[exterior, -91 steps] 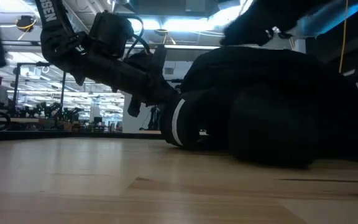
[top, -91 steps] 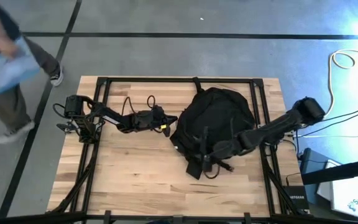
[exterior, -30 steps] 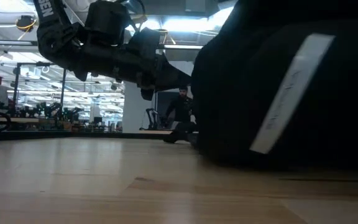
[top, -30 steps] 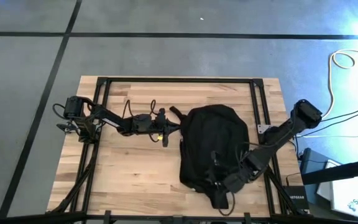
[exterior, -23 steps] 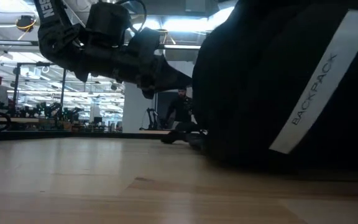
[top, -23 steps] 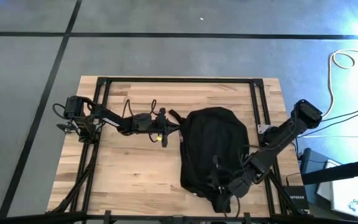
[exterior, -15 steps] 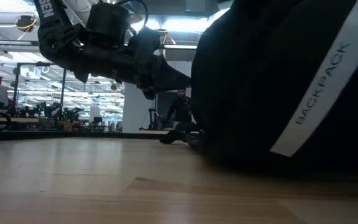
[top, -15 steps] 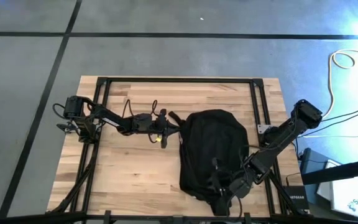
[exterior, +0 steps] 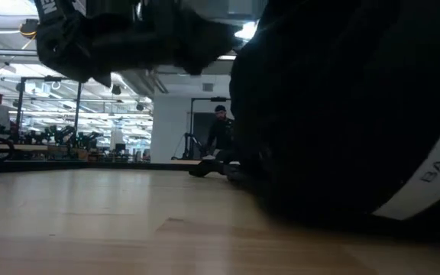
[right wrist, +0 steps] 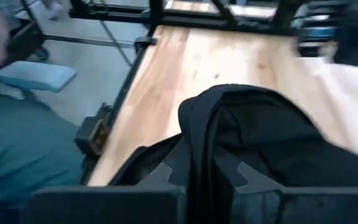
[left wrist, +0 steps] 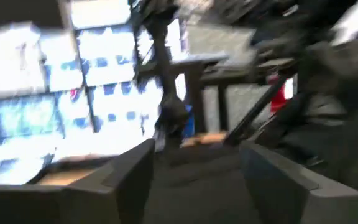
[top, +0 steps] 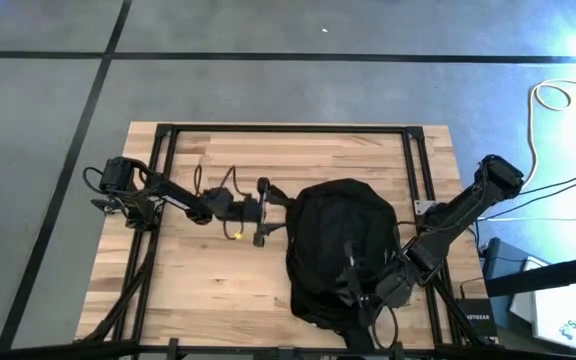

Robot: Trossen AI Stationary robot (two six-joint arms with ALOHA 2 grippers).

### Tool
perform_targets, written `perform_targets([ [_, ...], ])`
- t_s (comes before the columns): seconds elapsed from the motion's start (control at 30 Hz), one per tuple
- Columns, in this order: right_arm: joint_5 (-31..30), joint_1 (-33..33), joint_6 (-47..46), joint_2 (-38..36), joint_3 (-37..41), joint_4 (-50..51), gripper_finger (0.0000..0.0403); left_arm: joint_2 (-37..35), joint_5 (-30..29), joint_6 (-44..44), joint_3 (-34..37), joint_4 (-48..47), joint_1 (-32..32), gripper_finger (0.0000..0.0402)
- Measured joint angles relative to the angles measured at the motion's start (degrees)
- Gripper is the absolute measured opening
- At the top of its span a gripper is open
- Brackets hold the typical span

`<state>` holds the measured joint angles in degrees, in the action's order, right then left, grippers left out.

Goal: Unpack backpack
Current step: Remove the blue zip bag from the black backpack

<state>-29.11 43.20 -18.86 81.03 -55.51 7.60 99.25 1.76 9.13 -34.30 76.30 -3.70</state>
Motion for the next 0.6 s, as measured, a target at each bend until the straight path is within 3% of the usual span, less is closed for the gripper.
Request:
perform_targets([
  [0.13, -3.45, -0.88, 1.25, 0.0, -0.02, 0.68, 0.001, 0.02, 7.4, 3.11, -3.52, -6.72, -3.42, 0.0251],
  [0.2, -3.58, -1.67, 1.23, 0.0, -0.02, 2.16, 0.001, 0.03, 7.49, 8.15, -5.37, -13.16, -5.84, 0.0251],
  [0.4, -6.32, -2.45, 1.16, -2.27, -0.02, 6.03, 0.001, 0.11, -3.31, 24.24, -10.64, -22.1, -12.98, 0.024],
  [0.6, -8.87, -2.47, 1.69, -3.5, -0.02, 5.8, 0.001, 0.08, -7.52, 28.63, -13.9, -22.13, -15.1, 0.0239],
])
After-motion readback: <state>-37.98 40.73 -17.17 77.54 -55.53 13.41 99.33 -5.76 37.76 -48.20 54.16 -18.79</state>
